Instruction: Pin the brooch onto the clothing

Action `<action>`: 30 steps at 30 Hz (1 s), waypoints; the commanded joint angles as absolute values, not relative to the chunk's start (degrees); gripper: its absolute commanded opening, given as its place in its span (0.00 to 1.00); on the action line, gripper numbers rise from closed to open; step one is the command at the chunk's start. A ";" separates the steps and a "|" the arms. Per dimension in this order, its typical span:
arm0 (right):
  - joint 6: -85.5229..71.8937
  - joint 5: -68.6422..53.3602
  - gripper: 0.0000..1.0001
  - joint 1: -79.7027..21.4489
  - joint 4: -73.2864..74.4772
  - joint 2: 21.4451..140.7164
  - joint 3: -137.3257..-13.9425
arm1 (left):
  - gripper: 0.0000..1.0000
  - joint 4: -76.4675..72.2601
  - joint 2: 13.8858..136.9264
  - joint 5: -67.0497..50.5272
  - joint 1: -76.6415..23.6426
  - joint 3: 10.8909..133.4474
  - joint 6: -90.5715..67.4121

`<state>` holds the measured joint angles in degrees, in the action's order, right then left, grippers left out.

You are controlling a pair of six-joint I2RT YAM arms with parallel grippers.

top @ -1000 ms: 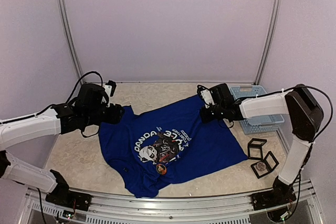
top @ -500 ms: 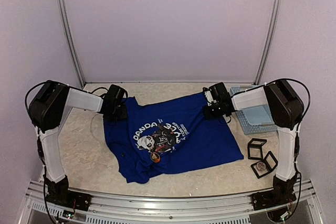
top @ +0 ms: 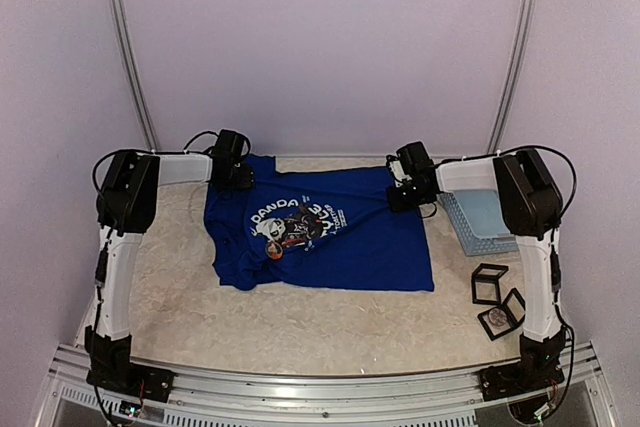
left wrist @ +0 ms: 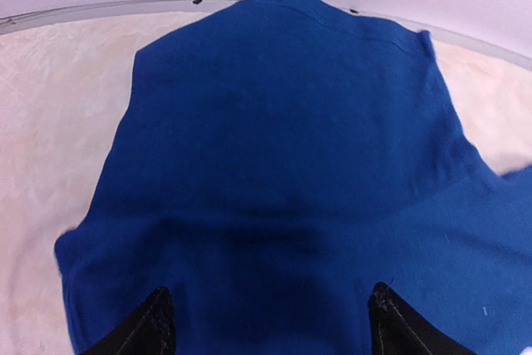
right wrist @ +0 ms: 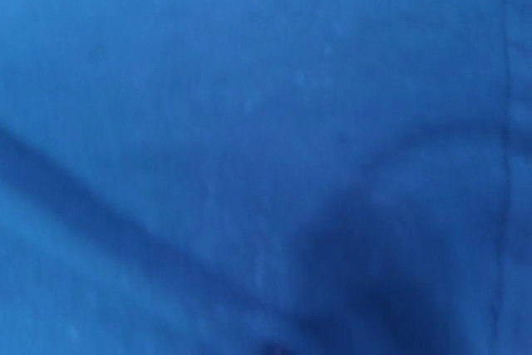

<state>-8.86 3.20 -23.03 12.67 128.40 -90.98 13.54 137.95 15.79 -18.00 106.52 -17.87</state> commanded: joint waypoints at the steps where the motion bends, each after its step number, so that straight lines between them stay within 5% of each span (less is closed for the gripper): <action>1: -5.65 7.14 0.00 -25.04 19.94 119.47 -90.25 | 0.76 8.07 118.53 16.28 -21.47 90.93 -17.45; 4: -7.40 8.41 0.03 -28.01 20.40 112.24 -83.45 | 0.76 7.37 108.90 16.66 -23.18 76.18 -22.75; 13: -17.54 10.12 0.34 -34.67 26.80 99.31 -62.77 | 0.77 6.24 89.04 14.57 -29.57 45.33 -32.79; 18: -21.61 10.68 0.45 -35.54 25.91 95.20 -53.99 | 0.79 4.12 88.95 14.83 -28.57 39.82 -33.79; 30: -25.01 8.83 0.50 -35.70 27.44 95.13 -47.05 | 0.68 5.01 91.65 10.68 -29.83 38.53 -34.65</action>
